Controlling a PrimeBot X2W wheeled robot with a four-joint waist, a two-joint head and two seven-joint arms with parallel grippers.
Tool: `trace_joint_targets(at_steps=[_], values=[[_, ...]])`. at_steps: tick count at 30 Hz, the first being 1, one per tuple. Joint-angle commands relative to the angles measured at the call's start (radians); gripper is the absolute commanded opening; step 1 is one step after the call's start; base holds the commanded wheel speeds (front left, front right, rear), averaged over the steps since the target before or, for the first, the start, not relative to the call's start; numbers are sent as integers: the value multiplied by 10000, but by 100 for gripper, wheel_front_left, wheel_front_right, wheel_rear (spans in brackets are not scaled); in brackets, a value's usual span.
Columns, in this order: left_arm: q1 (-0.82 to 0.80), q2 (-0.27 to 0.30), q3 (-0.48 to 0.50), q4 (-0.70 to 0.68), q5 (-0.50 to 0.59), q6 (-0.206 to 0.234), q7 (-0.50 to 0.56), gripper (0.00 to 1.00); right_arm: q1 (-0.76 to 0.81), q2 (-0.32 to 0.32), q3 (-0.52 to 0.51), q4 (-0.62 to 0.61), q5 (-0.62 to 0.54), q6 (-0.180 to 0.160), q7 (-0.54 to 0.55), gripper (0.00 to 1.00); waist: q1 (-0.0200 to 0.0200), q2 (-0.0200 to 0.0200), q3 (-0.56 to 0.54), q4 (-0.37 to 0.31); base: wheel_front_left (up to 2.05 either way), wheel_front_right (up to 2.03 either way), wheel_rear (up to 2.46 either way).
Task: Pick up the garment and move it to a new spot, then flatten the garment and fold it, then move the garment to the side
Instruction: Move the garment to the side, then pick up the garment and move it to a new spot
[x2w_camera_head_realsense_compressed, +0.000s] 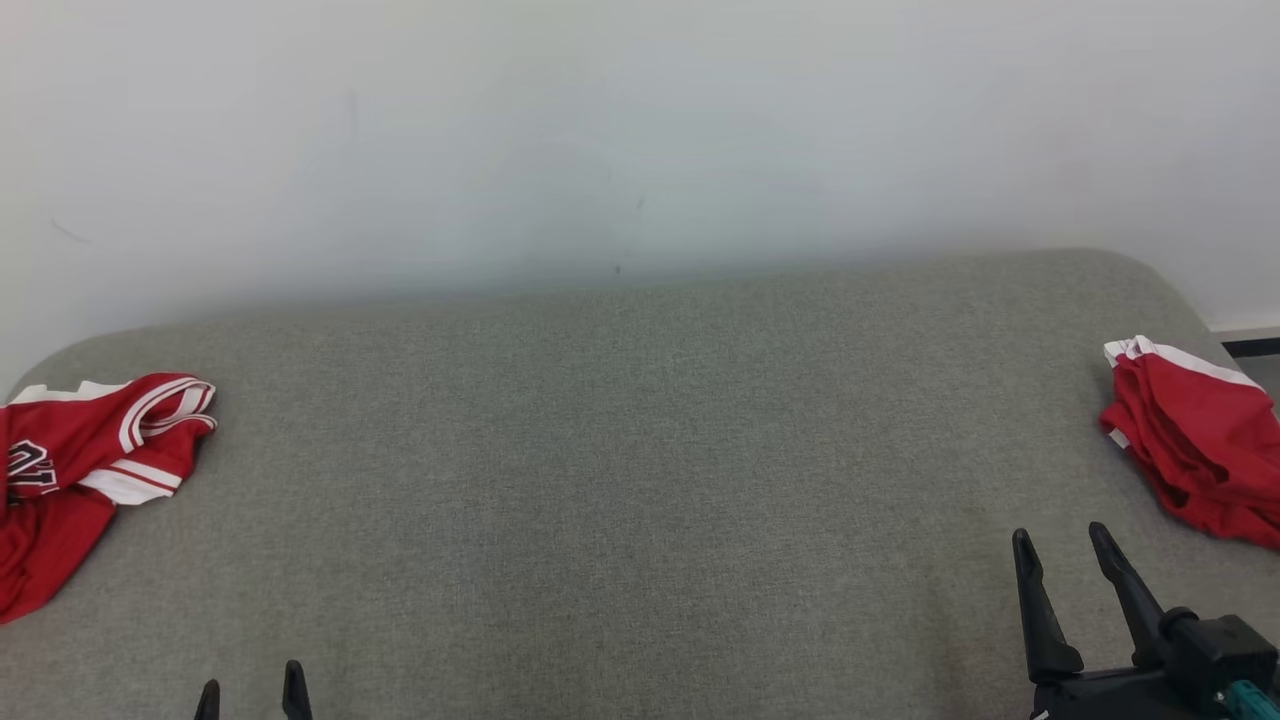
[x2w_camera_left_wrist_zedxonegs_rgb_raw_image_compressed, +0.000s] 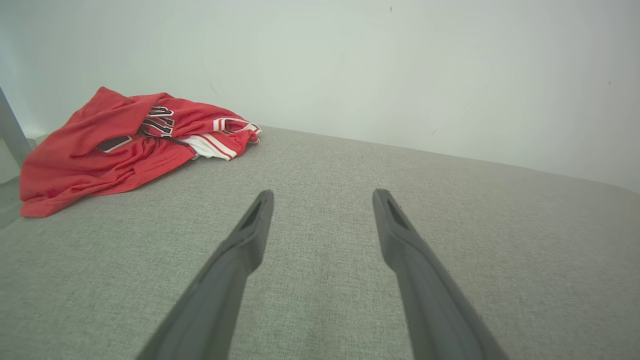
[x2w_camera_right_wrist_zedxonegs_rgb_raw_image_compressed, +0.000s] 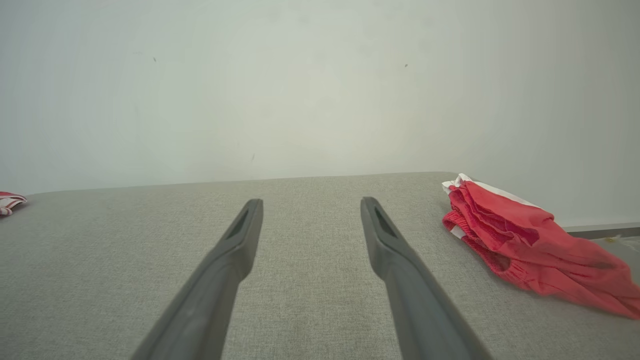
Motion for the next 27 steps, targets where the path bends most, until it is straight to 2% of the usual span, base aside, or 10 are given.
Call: trace_joint_targets(at_steps=[1, 27], values=[[70, -17, 40, 35, -47, 3, -33, 100, 87, 54, 7, 37, 21, -22, -65, 100, 1, 1, -61, 41, 0, 0, 0], [-81, -18, 43, 129, -7, -101, -33, 100, 140, 15, 304, -10, 39, -23, -88, 100, 1, 1, -6, -40, 0, 0, 0]])
